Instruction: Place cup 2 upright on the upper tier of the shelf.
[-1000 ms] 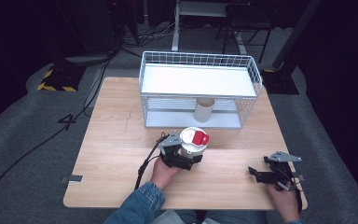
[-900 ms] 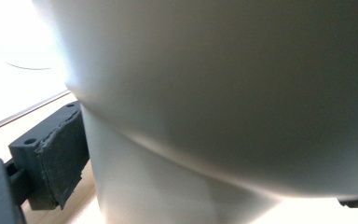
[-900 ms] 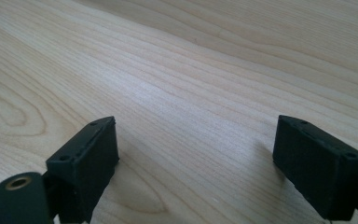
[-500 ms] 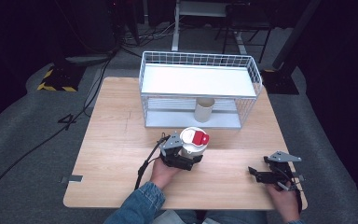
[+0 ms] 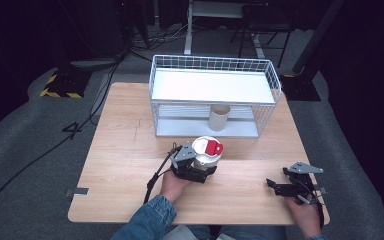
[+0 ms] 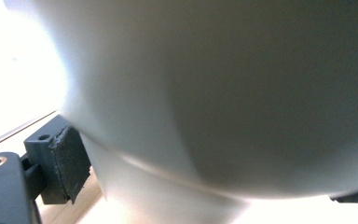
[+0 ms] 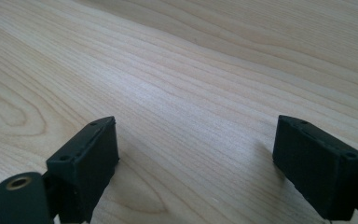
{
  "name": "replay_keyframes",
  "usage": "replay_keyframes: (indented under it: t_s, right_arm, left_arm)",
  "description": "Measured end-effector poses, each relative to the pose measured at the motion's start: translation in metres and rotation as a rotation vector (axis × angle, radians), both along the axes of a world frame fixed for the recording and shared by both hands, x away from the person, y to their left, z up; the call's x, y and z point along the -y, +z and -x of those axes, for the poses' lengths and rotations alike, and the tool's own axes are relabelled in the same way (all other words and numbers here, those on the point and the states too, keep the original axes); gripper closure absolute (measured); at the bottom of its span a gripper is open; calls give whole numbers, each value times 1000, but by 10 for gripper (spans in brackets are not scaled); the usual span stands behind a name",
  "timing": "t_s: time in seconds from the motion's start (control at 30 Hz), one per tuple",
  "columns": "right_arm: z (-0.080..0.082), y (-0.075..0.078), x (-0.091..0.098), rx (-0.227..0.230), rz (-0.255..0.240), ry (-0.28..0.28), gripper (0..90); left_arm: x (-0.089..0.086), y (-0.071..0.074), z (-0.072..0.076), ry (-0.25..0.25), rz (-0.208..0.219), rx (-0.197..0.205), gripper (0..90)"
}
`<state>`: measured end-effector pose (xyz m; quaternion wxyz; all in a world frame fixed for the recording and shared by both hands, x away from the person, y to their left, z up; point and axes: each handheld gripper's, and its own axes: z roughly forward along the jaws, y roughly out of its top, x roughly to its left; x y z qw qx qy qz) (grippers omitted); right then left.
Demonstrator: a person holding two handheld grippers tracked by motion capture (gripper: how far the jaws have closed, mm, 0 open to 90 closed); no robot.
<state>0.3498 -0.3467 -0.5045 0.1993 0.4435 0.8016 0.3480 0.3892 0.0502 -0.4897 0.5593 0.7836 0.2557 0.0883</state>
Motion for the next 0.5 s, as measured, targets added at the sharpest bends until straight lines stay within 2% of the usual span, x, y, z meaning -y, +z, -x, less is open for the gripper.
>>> replay_keyframes:
  t_s: [0.17,0.4,0.5]
  right_arm:
    - [0,0,0,0,0,0,142]
    - [0,0,0,0,0,0,142]
    - [0,0,0,0,0,0,142]
  left_arm:
    - [1,3,4,6,-12,2,88]
    - [1,13,10,-3,26,14,92]
    - [0,17,12,-3,27,22,93]
